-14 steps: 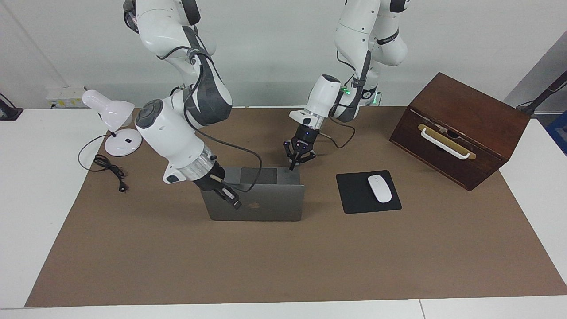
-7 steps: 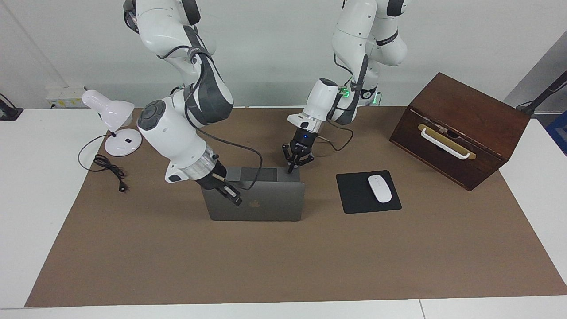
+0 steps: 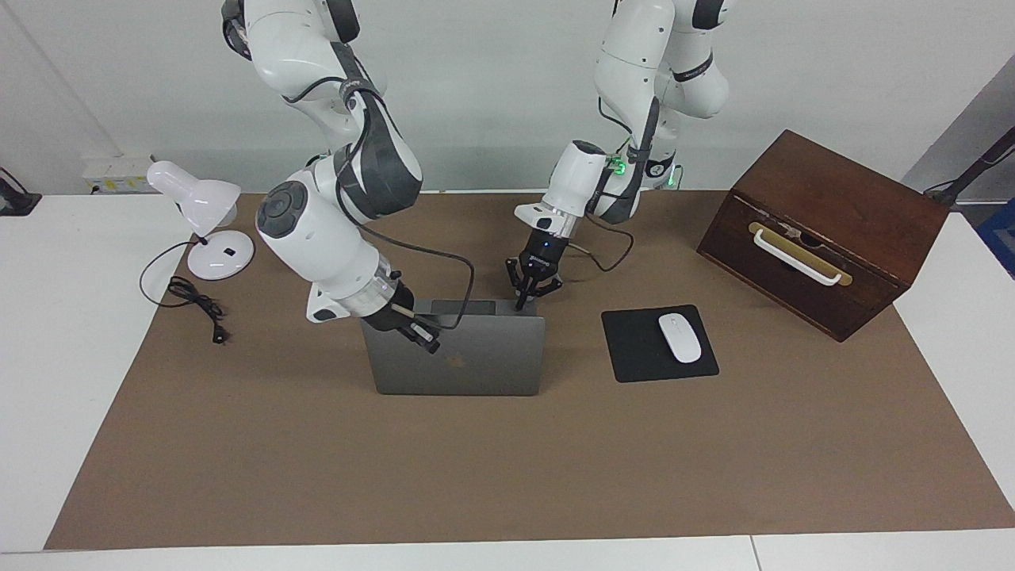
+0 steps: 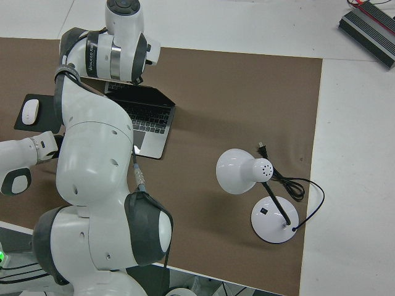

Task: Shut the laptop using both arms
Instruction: 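Push the laptop screen down toward the keyboard with the right gripper, then press the screen further down onto the keyboard with the right gripper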

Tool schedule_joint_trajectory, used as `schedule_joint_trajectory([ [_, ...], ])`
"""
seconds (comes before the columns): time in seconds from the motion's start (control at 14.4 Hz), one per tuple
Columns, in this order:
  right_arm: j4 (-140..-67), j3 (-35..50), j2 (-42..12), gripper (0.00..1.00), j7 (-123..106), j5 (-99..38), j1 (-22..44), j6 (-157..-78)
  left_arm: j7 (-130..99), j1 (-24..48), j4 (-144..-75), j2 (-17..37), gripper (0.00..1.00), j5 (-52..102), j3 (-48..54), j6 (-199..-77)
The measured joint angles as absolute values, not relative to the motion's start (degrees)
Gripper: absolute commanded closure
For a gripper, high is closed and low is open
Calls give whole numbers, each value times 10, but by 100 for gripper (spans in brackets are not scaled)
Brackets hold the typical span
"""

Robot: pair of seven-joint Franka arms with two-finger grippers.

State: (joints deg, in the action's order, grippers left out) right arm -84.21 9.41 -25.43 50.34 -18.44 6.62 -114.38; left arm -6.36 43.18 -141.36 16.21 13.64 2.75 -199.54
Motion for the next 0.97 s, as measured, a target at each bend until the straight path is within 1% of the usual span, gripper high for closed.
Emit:
schedule_joint_trajectory([
  [0.48, -852, 110, -254, 100, 503, -163, 67, -1104, -47, 432, -1414, 163, 100, 136, 27, -1997],
  [0.97, -881, 117, -254, 100, 502, -156, 69, -1103, -25, 432, -1414, 164, 100, 136, 27, -2000],
])
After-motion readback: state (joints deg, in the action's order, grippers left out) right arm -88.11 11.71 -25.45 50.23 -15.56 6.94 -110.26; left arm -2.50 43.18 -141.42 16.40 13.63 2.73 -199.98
